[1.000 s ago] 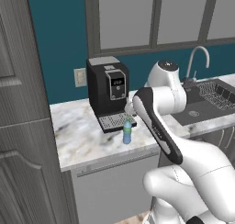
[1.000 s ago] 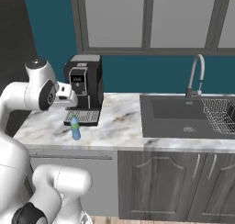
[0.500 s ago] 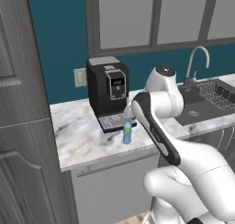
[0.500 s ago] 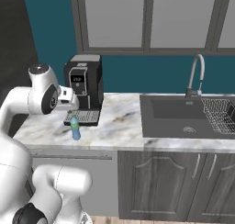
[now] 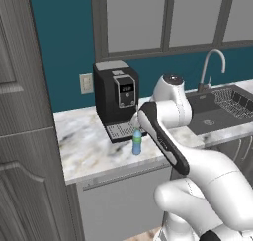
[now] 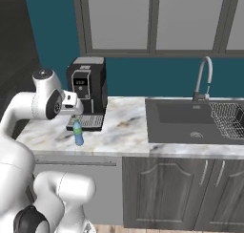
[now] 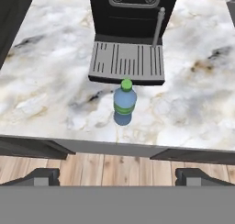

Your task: Move the drinks to the dining counter.

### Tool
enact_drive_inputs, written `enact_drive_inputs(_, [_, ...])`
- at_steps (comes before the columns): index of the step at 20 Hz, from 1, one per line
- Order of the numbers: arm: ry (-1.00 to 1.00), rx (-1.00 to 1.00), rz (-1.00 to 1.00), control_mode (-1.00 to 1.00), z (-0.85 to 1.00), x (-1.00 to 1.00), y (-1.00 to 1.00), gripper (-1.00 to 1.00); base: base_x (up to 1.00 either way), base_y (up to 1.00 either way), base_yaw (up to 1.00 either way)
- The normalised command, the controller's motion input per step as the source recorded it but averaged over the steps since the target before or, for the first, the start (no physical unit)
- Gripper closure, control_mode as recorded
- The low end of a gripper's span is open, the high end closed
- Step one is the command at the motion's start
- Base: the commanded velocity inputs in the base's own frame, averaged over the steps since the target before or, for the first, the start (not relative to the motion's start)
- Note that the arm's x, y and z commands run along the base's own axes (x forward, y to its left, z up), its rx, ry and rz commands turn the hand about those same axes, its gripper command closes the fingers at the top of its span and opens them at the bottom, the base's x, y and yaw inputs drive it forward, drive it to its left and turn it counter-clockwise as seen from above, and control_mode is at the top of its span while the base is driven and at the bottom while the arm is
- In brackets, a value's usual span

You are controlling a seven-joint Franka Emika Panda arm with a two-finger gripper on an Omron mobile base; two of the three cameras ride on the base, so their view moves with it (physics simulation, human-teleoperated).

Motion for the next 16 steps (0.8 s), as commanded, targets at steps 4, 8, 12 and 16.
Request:
enact_drive_inputs(4, [0.00, 0.00, 0.00, -1.00, -0.06, 0.27, 0.00, -1.00, 0.00, 0.00, 0.00])
enact_drive_inputs(8, [0.00, 0.00, 0.00, -1.00, -0.03, 0.17, 0.00, -1.00, 0.00, 0.00, 0.00])
enact_drive_inputs(12, [0.00, 0.00, 0.00, -1.00, -0.08, 0.17, 0.00, -1.00, 0.00, 0.00, 0.00])
enact_drive_inputs(16, [0.00, 0.00, 0.00, -1.00, -0.12, 0.20, 0.00, -1.00, 0.00, 0.00, 0.00])
